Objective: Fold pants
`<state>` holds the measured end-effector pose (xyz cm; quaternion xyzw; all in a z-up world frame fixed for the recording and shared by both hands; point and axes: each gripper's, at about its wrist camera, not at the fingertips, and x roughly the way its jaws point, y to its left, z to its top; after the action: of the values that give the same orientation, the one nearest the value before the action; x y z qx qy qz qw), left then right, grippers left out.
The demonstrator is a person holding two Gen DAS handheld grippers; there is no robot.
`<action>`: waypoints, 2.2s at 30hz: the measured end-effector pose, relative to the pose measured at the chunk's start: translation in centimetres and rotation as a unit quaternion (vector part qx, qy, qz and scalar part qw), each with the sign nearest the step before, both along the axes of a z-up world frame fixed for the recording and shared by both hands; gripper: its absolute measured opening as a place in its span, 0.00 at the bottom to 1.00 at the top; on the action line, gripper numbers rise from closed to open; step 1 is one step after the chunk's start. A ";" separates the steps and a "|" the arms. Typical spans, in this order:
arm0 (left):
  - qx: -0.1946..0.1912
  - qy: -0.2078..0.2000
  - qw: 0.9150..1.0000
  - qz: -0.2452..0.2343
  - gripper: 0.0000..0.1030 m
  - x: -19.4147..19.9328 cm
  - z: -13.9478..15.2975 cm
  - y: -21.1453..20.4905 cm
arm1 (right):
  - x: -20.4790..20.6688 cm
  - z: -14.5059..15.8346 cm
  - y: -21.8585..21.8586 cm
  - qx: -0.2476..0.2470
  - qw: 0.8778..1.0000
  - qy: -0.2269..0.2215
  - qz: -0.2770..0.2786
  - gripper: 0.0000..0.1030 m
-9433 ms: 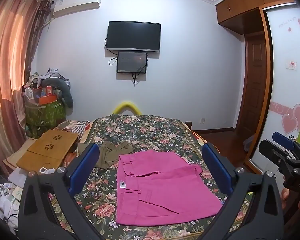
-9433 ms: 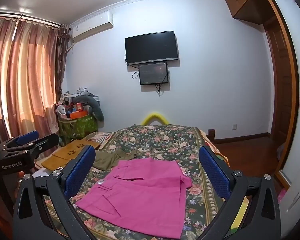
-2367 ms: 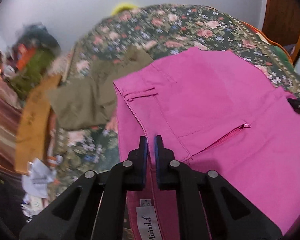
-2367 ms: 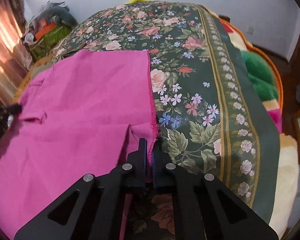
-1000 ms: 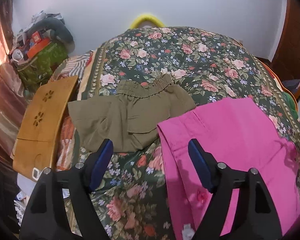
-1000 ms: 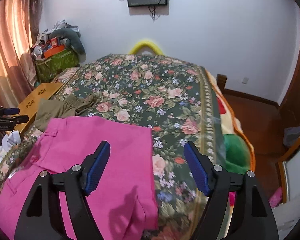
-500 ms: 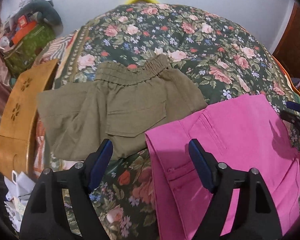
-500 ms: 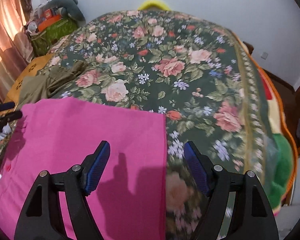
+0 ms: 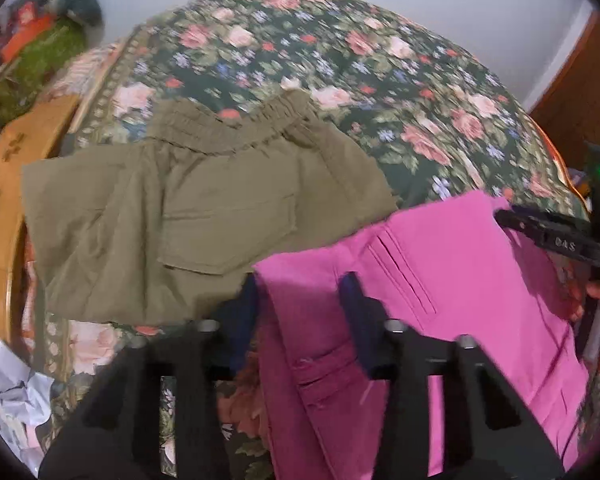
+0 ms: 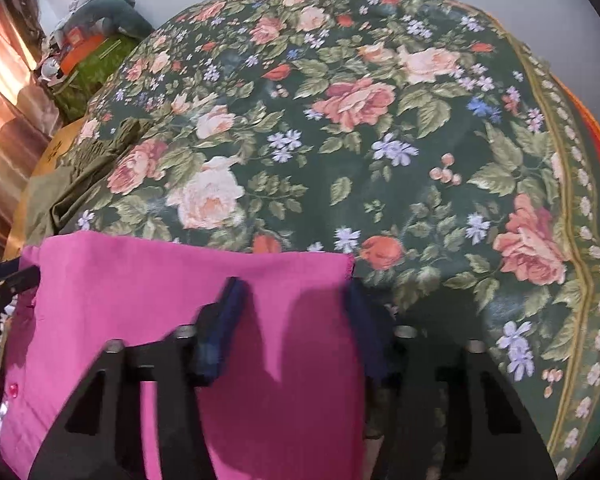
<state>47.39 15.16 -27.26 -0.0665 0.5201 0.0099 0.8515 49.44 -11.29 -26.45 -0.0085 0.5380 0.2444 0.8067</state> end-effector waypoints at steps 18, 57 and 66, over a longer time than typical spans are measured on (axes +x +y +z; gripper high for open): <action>0.068 -0.101 0.993 -0.009 0.14 -1.4 9.7 -2.1 | -1.5 11.7 -1.7 0.010 0.991 -0.130 -0.013 0.04; 0.103 -0.060 0.990 -0.072 0.12 -20.3 5.3 -6.1 | -23.5 8.3 -7.3 0.001 0.991 -0.131 -0.001 0.04; 0.111 -0.058 0.988 -0.085 0.12 -23.9 5.3 -6.7 | -25.9 7.2 -7.8 -0.026 0.992 -0.124 0.005 0.05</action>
<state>23.50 8.42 -22.00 0.0727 0.4689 -0.0089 0.8802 23.52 -19.08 -19.24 -0.0626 0.4401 0.2309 0.8655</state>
